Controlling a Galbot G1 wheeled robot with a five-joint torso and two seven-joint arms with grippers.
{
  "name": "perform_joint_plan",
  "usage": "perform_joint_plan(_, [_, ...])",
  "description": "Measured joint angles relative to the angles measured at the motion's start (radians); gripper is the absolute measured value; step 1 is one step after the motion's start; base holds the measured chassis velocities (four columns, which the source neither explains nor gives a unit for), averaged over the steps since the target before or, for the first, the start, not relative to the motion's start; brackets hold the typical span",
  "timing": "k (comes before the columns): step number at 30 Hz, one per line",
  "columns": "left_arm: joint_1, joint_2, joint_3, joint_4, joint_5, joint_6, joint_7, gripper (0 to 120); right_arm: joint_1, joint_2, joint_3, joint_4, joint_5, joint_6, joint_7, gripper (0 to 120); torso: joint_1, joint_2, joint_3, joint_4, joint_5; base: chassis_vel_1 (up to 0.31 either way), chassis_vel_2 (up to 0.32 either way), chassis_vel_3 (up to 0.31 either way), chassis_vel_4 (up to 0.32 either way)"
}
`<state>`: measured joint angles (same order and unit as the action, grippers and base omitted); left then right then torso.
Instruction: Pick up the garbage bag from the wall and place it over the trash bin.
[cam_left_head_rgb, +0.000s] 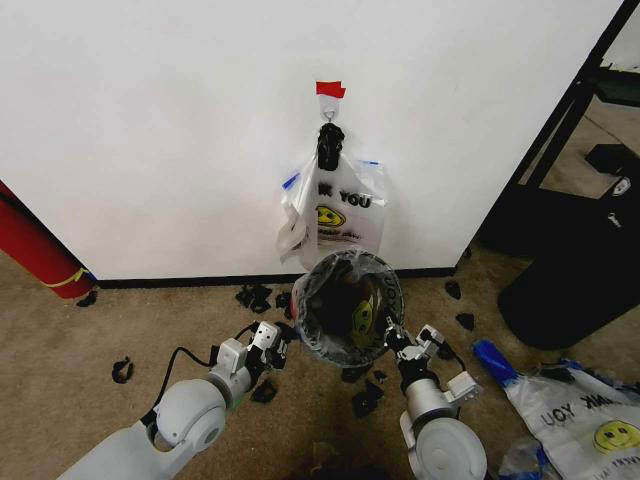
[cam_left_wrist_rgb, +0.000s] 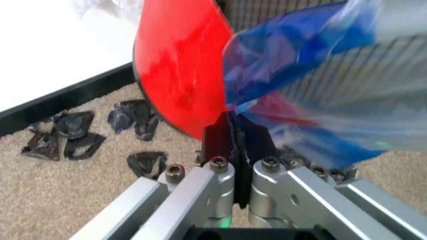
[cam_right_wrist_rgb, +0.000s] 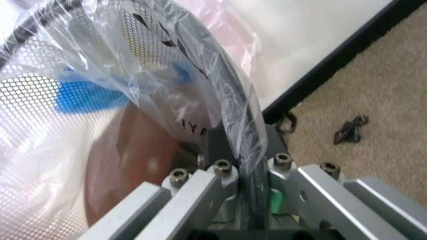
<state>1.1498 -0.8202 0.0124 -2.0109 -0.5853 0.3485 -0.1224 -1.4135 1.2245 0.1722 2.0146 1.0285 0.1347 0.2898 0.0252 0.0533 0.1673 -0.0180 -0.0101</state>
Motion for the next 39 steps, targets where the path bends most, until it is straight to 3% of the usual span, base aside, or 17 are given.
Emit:
perform_joint_plan(5, [0.006, 0.001, 0.0, 0.005, 0.014, -0.034, 0.019, 0, 0.006, 0.002, 0.0, 0.001, 0.028, -0.02, 0.027, 0, 0.0, 0.0, 0.0, -0.0001, 0.0, 0.0, 0.0, 0.0, 0.0])
perform_joint_plan(7, [0.012, 0.006, -0.001, 0.006, 0.025, -0.046, 0.042, 6, 0.013, 0.004, 0.003, -0.001, 0.041, -0.027, 0.042, 0, 0.0, 0.0, 0.0, 0.0, 0.0, 0.0, 0.0, 0.0, 0.0])
perform_joint_plan(11, [0.021, 0.021, -0.006, 0.007, 0.071, -0.083, 0.124, 26, 0.041, 0.016, 0.024, -0.027, 0.076, -0.041, 0.068, 0, 0.0, 0.0, 0.0, 0.0, 0.0, 0.0, 0.0, 0.0, 0.0])
perform_joint_plan(22, [0.042, 0.034, -0.064, 0.001, 0.098, -0.13, 0.273, 61, 0.078, 0.036, 0.062, -0.044, 0.14, -0.077, 0.136, 0, 0.0, 0.0, 0.0, 0.0, 0.0, 0.0, 0.0, 0.0, 0.0])
perform_joint_plan(30, [0.082, 0.039, -0.114, -0.013, 0.149, -0.153, 0.431, 94, 0.078, 0.032, 0.087, -0.055, 0.146, -0.078, 0.143, 0, 0.0, 0.0, 0.0, 0.0, 0.0001, 0.0, 0.0, 0.0, 0.0])
perform_joint_plan(35, [0.085, 0.032, -0.115, -0.01, 0.153, -0.153, 0.418, 100, 0.073, 0.031, 0.089, -0.052, 0.145, -0.078, 0.141, 0, 0.0, 0.0, 0.0, 0.0, 0.0, 0.0, 0.0, 0.0, 0.0])
perform_joint_plan(39, [0.081, 0.018, -0.108, -0.006, 0.124, -0.125, 0.347, 100, 0.059, 0.027, 0.086, -0.038, 0.137, -0.078, 0.137, 0, 0.0, 0.0, 0.0, 0.0, 0.0, 0.0, 0.0, 0.0, 0.0])
